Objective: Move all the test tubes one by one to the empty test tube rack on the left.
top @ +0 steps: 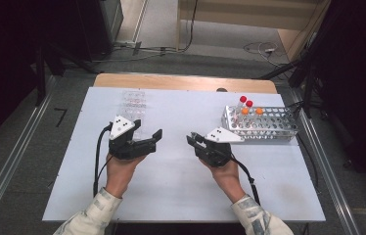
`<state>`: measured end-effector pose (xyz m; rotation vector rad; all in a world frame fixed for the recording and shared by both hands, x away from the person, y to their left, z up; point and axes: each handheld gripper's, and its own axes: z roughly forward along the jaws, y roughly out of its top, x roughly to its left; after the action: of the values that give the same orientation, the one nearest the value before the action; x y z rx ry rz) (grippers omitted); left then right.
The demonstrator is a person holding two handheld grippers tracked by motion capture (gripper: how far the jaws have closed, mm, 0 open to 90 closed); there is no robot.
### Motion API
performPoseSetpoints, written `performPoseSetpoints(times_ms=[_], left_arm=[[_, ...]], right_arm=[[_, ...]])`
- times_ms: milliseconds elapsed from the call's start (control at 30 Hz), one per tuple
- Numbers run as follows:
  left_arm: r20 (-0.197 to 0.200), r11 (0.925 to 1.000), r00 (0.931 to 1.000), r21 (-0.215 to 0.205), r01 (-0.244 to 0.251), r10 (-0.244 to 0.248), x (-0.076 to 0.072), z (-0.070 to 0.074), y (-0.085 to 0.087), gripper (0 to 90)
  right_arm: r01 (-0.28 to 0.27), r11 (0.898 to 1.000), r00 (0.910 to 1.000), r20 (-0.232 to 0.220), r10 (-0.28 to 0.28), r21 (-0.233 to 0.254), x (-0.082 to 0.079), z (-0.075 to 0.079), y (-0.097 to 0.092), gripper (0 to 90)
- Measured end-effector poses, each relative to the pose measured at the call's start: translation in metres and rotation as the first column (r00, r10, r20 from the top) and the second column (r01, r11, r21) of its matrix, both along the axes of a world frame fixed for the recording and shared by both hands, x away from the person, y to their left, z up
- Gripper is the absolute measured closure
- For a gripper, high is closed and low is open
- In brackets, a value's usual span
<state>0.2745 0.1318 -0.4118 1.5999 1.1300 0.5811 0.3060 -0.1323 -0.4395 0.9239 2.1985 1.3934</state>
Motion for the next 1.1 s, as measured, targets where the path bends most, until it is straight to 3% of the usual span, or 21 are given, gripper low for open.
performPoseSetpoints(times_ms=[333,533,733,1100], left_arm=[[0.009,0.9992,0.9992,0.000,0.039,-0.039,-0.005,0.004,-0.013,22.1],[-0.001,0.9958,0.9960,0.015,0.090,-0.090,-0.006,0.002,-0.023,26.9],[-0.028,0.9883,0.9893,0.048,0.145,-0.143,-0.008,-0.001,-0.034,41.2],[-0.080,0.9786,0.9774,0.049,0.200,-0.196,-0.005,-0.005,-0.040,63.7]], right_arm=[[-0.035,0.999,0.9994,-0.006,0.034,-0.023,-0.006,-0.007,0.016,72.6],[-0.056,0.998,0.9984,-0.010,0.056,-0.033,-0.010,-0.012,0.025,72.6],[-0.069,0.997,0.9976,0.001,0.070,-0.043,-0.014,-0.013,0.035,72.6],[-0.085,0.995,0.9956,0.035,0.087,-0.060,-0.019,-0.013,0.048,72.7]])
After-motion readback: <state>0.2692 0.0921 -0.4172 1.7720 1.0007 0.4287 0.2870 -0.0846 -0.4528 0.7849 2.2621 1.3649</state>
